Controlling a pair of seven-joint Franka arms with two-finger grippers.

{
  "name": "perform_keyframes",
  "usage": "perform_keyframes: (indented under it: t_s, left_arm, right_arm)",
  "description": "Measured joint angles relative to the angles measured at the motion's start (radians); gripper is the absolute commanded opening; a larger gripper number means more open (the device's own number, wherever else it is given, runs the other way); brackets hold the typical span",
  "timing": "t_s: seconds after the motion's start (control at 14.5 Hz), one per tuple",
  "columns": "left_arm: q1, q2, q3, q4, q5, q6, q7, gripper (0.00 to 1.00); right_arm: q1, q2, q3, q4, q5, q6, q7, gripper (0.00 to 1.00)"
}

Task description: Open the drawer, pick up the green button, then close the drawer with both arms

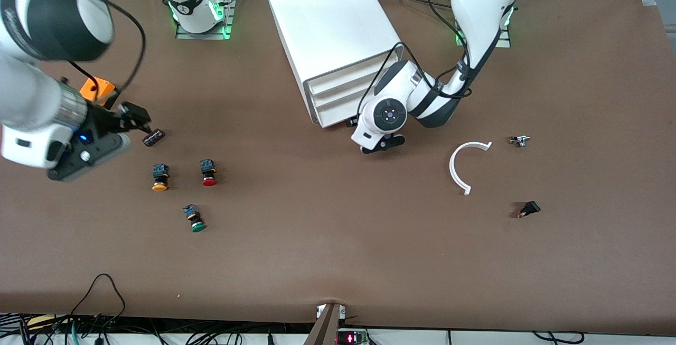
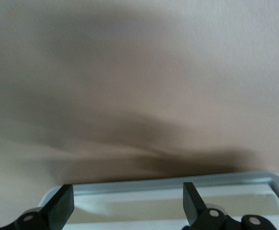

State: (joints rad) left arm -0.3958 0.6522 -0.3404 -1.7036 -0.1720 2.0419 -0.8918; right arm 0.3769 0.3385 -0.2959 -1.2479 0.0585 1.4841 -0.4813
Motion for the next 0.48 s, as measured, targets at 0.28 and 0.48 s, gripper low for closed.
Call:
perform_keyframes:
  t_s: [0.28,0.48]
  left_arm:
    - [-0.002,0.000,-0.025,-0.002,-0.044,-0.005,0.000,1.00]
    - [-0.004,0.000,-0.040,-0.011,-0.046,-0.006,-0.001,1.00]
  right_arm:
    - [-0.178,-0.058,0.192,0.000,-0.080,-0.004,0.006,1.00]
    - [-0.281,-0.080,0.248,-0.001,-0.080,-0.003,0.006,1.00]
